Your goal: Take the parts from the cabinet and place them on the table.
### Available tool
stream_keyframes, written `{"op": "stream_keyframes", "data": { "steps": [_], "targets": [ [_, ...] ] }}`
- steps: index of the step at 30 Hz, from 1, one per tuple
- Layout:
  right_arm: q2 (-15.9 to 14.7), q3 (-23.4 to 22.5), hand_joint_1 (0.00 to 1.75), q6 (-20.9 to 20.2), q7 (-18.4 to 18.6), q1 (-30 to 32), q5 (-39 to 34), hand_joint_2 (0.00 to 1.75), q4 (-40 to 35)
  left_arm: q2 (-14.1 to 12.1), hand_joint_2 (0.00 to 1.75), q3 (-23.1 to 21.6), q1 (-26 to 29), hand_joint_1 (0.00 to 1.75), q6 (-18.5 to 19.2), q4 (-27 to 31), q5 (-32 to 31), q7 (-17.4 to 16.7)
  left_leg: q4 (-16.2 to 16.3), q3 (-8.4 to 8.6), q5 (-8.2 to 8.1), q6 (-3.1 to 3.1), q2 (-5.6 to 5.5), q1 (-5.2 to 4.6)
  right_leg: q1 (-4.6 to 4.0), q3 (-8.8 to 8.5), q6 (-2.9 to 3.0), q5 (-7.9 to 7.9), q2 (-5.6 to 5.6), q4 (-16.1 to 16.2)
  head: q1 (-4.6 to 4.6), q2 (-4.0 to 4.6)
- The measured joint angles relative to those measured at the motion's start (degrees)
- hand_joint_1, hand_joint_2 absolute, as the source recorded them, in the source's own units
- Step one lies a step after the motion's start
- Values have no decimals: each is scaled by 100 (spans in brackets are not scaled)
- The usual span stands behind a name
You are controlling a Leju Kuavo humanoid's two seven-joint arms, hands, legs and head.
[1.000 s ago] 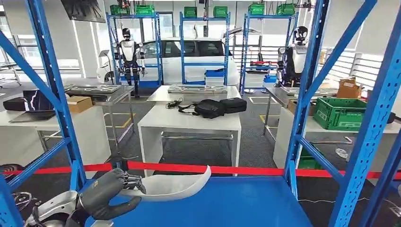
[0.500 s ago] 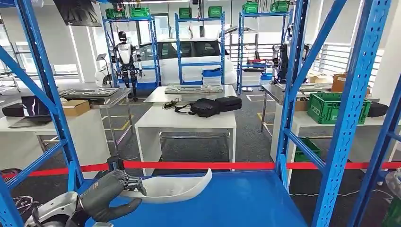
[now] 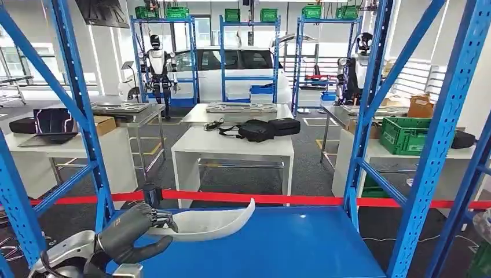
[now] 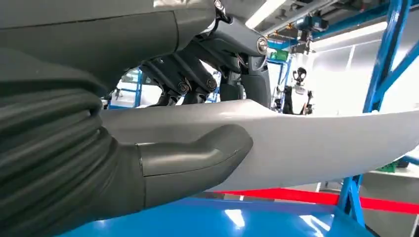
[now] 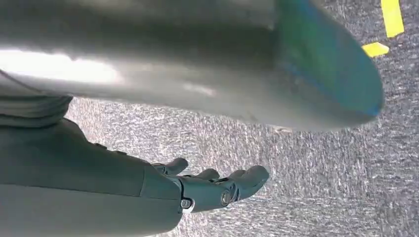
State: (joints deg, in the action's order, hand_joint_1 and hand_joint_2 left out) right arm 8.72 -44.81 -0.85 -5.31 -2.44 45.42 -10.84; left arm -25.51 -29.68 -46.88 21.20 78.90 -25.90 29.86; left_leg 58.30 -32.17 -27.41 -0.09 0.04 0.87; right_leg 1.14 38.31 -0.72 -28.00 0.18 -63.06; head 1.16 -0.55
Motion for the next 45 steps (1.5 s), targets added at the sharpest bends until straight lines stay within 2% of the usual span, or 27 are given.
{"op": "stream_keyframes", "data": {
  "steps": [2,3,4,5,6,8,10,13,14,15,18,19,20,21,23,24,28,29,30,32,34,36,38,39,40,44,45],
  "targets": [
    [2,-2,0,4,0,-3,-11,0,0,46,175,-2,-15,175,0,-63,0,2,4,-87,62,39,12,-18,-5,352,-23,-516,1,-915,4,0],
    [2,-4,0,7,0,-1,-17,0,0,61,175,-9,-11,175,0,-102,-2,0,11,-138,95,47,15,-30,-10,484,-23,-676,1,-1298,7,-2],
    [2,-7,0,17,4,3,-22,0,0,74,175,-13,-8,175,0,-133,-2,-4,24,-191,129,46,14,-37,-17,489,-13,-690,1,-1407,7,0],
    [2,-9,0,24,9,5,-35,0,0,78,175,-15,-9,175,0,-164,-17,2,40,-235,154,40,12,-41,-24,368,4,-606,1,-1258,11,0],
    [2,-11,0,28,11,1,-35,0,0,92,175,-20,-11,175,0,-179,-39,18,57,-275,174,25,9,-43,-33,99,33,-433,1,-860,11,0],
    [2,-11,0,28,26,-14,-44,0,0,94,175,-20,-34,175,0,-219,-55,33,92,-316,204,-13,16,-46,-61,-599,118,-119,0,231,13,0],
    [7,-13,0,33,20,-31,-48,0,0,100,175,-20,-80,175,0,-277,-77,57,100,-343,238,-72,22,-78,-89,-600,130,-110,-1,354,11,0],
    [9,-26,0,35,18,-30,-59,0,0,131,175,-37,-128,175,0,-349,-76,94,34,-345,338,-202,26,-72,-93,-556,235,-11,2,391,11,0],
    [18,-31,0,37,20,-36,-59,0,0,131,175,-37,-131,175,0,-378,-77,92,91,-411,252,-233,18,-48,-57,-549,274,55,-14,434,9,0],
    [17,-35,0,37,17,-40,-59,0,0,131,175,-37,-145,175,0,-397,-76,94,285,-481,31,-260,12,-52,-56,-515,314,90,-14,447,0,0],
    [24,-42,0,37,17,-48,-63,0,0,133,175,-46,-154,175,0,-457,-79,94,1546,-910,-689,-336,10,-30,-60,-362,337,194,-16,439,-4,0],
    [24,-44,0,37,15,-46,-66,0,0,133,175,-59,-154,175,0,-479,-94,94,1768,-951,-768,-346,10,-30,-59,-310,331,230,-16,429,-4,0],
    [26,-44,0,37,15,-45,-66,0,0,133,175,-74,-155,175,0,-494,-103,92,1701,-852,-713,-345,12,-27,-57,-257,324,265,-15,420,-7,0],
    [35,-46,0,37,15,-46,-66,0,0,133,175,-90,-158,175,2,-500,-103,94,1344,-595,-545,-337,12,-24,-54,-208,309,296,-14,406,-7,0],
    [39,-46,0,37,7,-51,-66,0,0,133,175,-92,-189,175,2,-503,-105,96,294,83,-204,-311,14,-21,-49,-146,273,340,-10,371,-9,0],
    [41,-46,0,37,4,-51,-66,0,0,135,175,-92,-216,175,2,-505,-105,98,-3,210,-327,-262,13,-42,-63,-124,229,368,-10,359,-11,0],
    [46,-46,0,33,2,-49,-55,0,0,140,175,-103,-225,175,-11,-505,-155,98,7,160,-143,-71,-4,-95,-68,-100,81,509,-7,415,-7,0],
    [44,-46,0,33,2,-51,-50,0,0,140,175,-107,-228,175,-13,-503,-168,98,-38,146,-66,-9,17,-47,-52,-65,57,489,-5,389,-7,0],
    [46,-46,0,33,0,-52,-48,0,0,140,175,-109,-226,175,-22,-496,-173,100,-39,94,-24,33,28,-53,-54,8,35,265,-1,218,4,0],
    [50,-46,0,22,0,-51,-31,0,2,140,175,-111,-208,175,-48,-472,-173,103,-32,-38,61,82,31,-56,-46,319,-3,-356,-2,-621,11,0],
    [50,-46,0,20,2,-51,4,0,0,140,175,-116,-194,175,-57,-472,-173,103,-11,-174,147,89,34,-68,-51,515,-18,-673,-2,-1341,13,0],
    [50,-46,0,20,4,-51,18,0,0,140,175,-118,-183,175,-57,-472,-173,103,23,-305,222,73,26,-71,-52,261,-1,-480,-2,-1162,15,0],
    [50,-46,0,20,4,-58,20,0,0,138,175,-118,-184,175,-57,-459,-173,107,56,-387,270,42,16,-71,-58,-306,42,-184,-2,-364,15,0],
    [50,-46,0,20,4,-62,20,0,0,138,175,-118,-184,175,-57,-450,-173,109,65,-404,282,30,15,-70,-61,-492,60,-138,-2,-100,15,0],
    [50,-46,0,20,4,-75,24,0,0,138,175,-118,-185,175,-57,-428,-173,111,86,-422,300,10,23,-68,-70,-737,102,-247,-2,308,17,0],
    [55,-44,0,9,11,-77,57,0,0,120,175,-125,-177,175,-61,-391,-173,120,40,-447,437,-148,26,-77,-124,-699,216,-161,6,376,7,0],
    [55,-44,0,0,18,-70,68,0,0,114,175,-125,-170,175,-66,-378,-173,114,48,-469,457,-181,23,-85,-59,-681,264,-77,-11,454,7,0]
  ]
}}
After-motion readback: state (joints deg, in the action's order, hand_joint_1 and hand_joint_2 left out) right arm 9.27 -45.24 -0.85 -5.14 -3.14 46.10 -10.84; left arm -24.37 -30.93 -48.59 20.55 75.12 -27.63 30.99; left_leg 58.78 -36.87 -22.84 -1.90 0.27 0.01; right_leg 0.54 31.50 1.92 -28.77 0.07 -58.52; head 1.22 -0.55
